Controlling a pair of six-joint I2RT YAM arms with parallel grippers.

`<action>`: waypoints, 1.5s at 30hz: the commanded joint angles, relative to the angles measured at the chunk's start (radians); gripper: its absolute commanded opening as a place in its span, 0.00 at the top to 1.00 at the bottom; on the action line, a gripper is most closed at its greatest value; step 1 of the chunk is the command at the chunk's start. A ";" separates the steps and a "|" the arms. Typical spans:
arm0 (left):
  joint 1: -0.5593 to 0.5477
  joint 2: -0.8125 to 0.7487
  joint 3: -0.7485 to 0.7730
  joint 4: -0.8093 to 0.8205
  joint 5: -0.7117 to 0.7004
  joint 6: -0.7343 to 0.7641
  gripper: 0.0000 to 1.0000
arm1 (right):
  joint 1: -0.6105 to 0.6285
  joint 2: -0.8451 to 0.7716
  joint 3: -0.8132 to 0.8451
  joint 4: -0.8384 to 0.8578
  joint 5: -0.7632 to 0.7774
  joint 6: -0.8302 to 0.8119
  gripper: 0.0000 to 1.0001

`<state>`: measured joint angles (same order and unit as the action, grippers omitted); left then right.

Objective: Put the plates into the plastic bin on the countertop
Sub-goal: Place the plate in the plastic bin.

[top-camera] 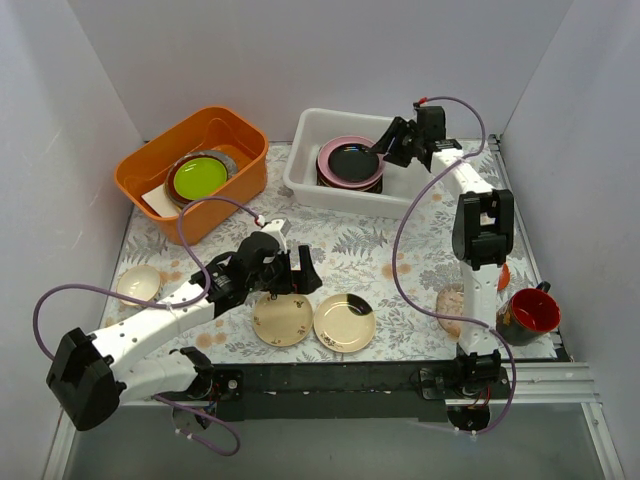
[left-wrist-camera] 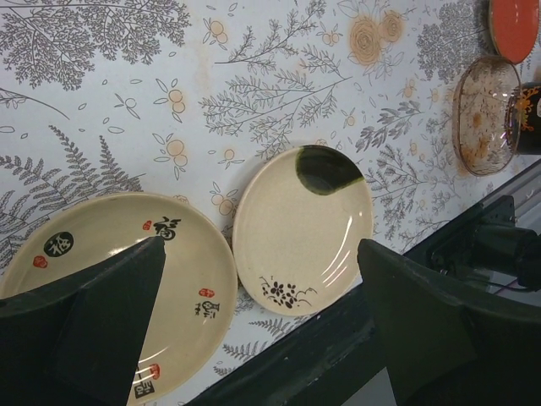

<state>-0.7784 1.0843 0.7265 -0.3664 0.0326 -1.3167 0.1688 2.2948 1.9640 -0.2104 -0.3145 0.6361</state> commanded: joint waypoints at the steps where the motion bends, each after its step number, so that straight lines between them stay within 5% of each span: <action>1: -0.005 -0.055 0.034 -0.020 -0.049 0.004 0.02 | -0.009 -0.113 -0.008 0.031 0.003 -0.023 0.37; 10: -0.005 -0.109 0.018 -0.098 -0.108 -0.026 0.02 | -0.014 -0.380 -0.206 0.086 -0.102 -0.056 0.37; 21: -0.005 -0.074 -0.030 -0.083 -0.053 -0.049 0.02 | -0.012 -0.929 -0.903 0.036 -0.314 -0.170 0.35; 27: -0.005 -0.031 -0.041 -0.034 0.004 -0.039 0.02 | -0.012 -1.124 -1.152 0.032 -0.382 -0.187 0.34; 45: -0.012 -0.008 -0.072 0.018 0.062 -0.039 0.02 | -0.003 -1.299 -1.490 -0.135 -0.500 -0.285 0.26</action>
<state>-0.7830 1.0740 0.6514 -0.3649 0.0757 -1.3651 0.1585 1.0218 0.5354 -0.3302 -0.7464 0.3649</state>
